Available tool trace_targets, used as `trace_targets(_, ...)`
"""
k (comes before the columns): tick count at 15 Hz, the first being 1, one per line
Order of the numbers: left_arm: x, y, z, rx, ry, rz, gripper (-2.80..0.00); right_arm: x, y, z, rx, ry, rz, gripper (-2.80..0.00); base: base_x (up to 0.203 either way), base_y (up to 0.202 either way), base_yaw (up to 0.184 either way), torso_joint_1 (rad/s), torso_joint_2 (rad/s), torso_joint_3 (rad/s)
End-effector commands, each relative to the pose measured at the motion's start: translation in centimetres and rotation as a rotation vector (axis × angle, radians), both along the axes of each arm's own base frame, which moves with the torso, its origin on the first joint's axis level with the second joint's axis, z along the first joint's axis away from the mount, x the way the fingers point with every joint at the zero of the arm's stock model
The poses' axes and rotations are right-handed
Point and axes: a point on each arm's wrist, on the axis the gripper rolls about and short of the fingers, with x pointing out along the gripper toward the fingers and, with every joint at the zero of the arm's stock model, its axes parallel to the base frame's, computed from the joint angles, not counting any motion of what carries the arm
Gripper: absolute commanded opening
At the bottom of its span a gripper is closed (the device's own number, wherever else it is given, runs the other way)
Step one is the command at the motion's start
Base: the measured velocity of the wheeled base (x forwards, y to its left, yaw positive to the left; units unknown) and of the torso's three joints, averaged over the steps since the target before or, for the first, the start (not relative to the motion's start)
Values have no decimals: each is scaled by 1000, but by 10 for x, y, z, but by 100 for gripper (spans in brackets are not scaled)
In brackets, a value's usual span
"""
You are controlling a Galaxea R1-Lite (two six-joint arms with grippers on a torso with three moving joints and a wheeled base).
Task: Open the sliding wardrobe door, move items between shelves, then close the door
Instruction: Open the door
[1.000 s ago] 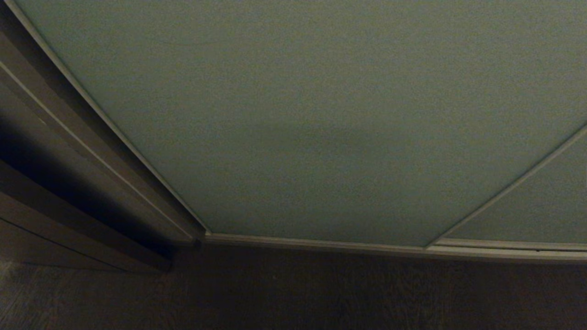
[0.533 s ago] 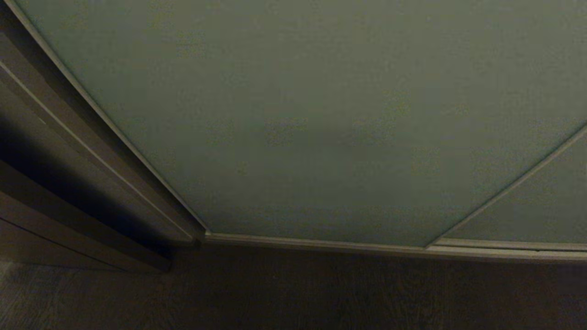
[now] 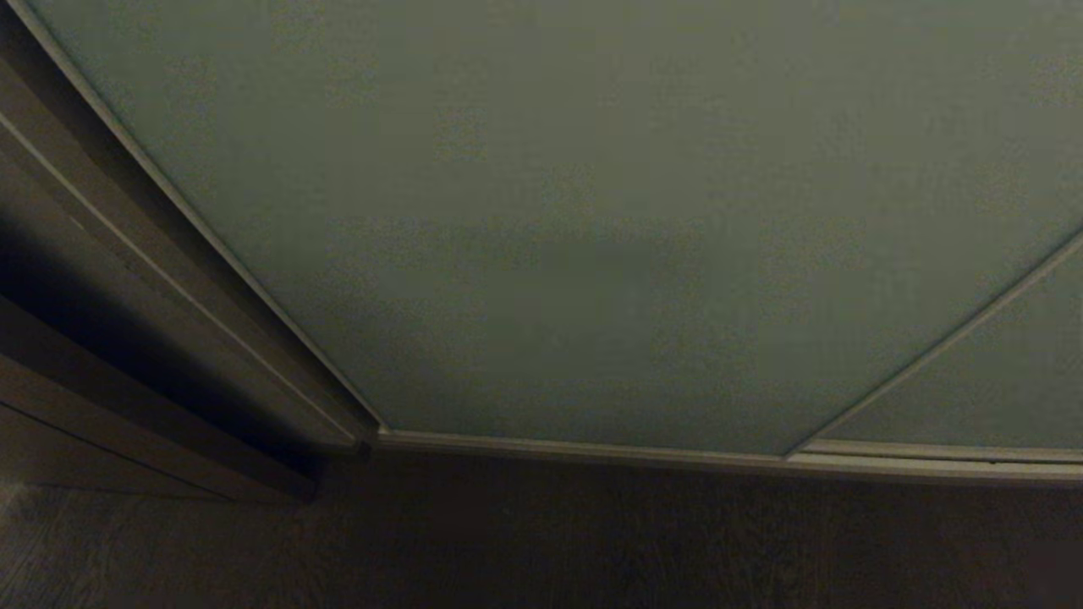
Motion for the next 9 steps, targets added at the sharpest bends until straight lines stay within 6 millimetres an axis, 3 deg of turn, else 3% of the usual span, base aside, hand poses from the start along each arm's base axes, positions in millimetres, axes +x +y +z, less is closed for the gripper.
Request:
trace_targets(1,44,6,30,0,8,40,-280,0,0,0,0,2,0,-280,0,0,0,0,0,0)
trace_targets(3,55,8,54,25,-71,20,-280,0,0,0,0,2,0,-280,0,0,0,0,0,0)
trace_targets(9,88,17,91,45,-238,27,-280,0,0,0,-1,2,0,-280,0,0,0,0,0,0)
